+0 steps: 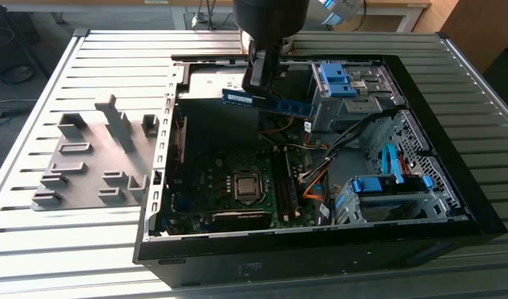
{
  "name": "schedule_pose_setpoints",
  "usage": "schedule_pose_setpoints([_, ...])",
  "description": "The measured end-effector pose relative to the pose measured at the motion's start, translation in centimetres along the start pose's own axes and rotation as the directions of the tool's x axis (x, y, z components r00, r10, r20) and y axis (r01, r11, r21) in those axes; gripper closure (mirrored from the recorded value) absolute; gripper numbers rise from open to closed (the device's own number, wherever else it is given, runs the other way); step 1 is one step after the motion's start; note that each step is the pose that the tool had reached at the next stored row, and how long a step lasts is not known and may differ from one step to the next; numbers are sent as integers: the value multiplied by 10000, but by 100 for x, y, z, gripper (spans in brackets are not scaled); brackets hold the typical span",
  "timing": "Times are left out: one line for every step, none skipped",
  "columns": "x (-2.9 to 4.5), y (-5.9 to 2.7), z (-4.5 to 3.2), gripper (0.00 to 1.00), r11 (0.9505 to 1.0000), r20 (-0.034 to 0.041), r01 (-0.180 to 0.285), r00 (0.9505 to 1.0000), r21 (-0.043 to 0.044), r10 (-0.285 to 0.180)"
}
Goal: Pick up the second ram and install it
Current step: 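Insert the second ram into the second slot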
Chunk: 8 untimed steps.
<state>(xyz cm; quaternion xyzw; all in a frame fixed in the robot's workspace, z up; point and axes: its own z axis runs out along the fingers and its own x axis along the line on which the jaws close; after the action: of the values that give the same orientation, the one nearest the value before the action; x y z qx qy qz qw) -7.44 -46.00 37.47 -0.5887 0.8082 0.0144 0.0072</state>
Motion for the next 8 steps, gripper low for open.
schedule_pose_setpoints([0, -1, 0, 86, 10000, 2, -93, 10000, 3, 93])
schedule_pose_setpoints([-1, -2, 1, 86, 9998, 3, -192, 9998, 5, 192])
schedule_pose_setpoints([-1, -3, 1, 86, 9996, 4, -285, 9996, 8, 285])
schedule_pose_setpoints([-1, -4, 1, 86, 9993, 6, -376, 9993, 11, 376])
schedule_pose_setpoints([-2, -6, 2, 86, 9989, 8, -467, 9989, 13, 467])
schedule_pose_setpoints([-2, -7, 2, 86, 9984, 10, -558, 9984, 16, 558])
schedule_pose_setpoints([-2, -8, 3, 86, 9979, 12, -653, 9979, 18, 653])
schedule_pose_setpoints([-3, -9, 3, 86, 9972, 13, -743, 9972, 21, 743])
